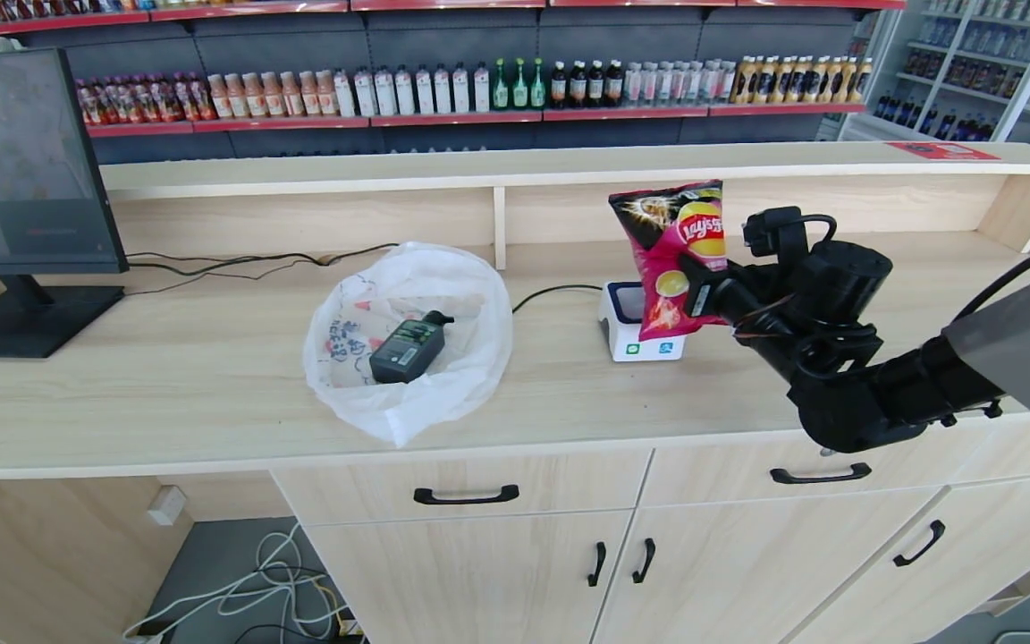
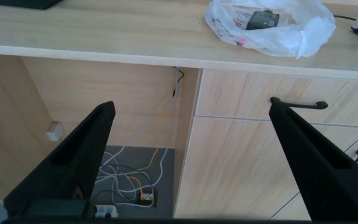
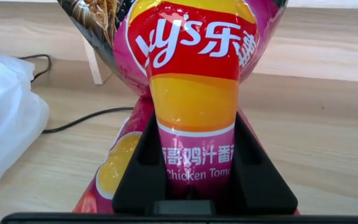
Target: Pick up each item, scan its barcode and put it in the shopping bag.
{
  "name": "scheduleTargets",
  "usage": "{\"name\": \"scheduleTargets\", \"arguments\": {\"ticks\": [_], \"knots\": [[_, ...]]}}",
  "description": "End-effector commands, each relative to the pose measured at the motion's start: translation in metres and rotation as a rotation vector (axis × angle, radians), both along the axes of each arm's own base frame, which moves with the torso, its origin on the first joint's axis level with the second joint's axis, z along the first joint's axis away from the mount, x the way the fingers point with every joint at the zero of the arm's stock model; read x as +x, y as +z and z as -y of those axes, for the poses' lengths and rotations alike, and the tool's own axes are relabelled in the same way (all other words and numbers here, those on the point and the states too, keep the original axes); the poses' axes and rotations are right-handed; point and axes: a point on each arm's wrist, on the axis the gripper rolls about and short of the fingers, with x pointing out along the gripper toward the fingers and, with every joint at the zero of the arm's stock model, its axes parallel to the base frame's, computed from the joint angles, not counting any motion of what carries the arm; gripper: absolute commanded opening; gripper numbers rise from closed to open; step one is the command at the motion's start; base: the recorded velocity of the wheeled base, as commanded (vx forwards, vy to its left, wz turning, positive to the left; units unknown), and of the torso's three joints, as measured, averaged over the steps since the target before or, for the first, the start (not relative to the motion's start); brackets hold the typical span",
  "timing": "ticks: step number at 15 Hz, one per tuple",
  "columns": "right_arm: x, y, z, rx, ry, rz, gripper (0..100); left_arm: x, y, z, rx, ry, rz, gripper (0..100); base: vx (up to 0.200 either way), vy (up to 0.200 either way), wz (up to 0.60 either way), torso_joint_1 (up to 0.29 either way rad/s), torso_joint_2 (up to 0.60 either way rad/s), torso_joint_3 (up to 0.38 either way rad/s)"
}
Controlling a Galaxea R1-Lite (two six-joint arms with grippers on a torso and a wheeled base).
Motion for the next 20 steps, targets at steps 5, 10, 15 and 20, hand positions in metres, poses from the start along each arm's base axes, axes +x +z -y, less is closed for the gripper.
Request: {"name": "scheduleTargets", "arguments": {"ticks": [5,10,15,20], "knots": [[-0.001,0.004,-0.001,0.008,-0.009,0.008,0,0.0,0.0,0.0,0.0,0.001,0.0,100,0.0,0.0,0.0,0.0,0.0,0.0],[-0.071,0.05,-0.005,0.03,-0.001,0.039,0,0.0,0.0,0.0,0.0,0.001,0.0,100,0.0,0.0,0.0,0.0,0.0,0.0],[-0.151,0.077,0.007,0.051,0.001,0.058,0,0.0,0.0,0.0,-0.003,0.004,-0.001,100,-0.08,0.0,0.0,0.001,0.0,0.002],[-0.184,0.069,0.018,0.019,0.0,0.034,0,0.0,0.0,0.0,0.0,0.001,-0.001,100,-0.04,0.0,0.0,0.0,0.0,0.0]]}}
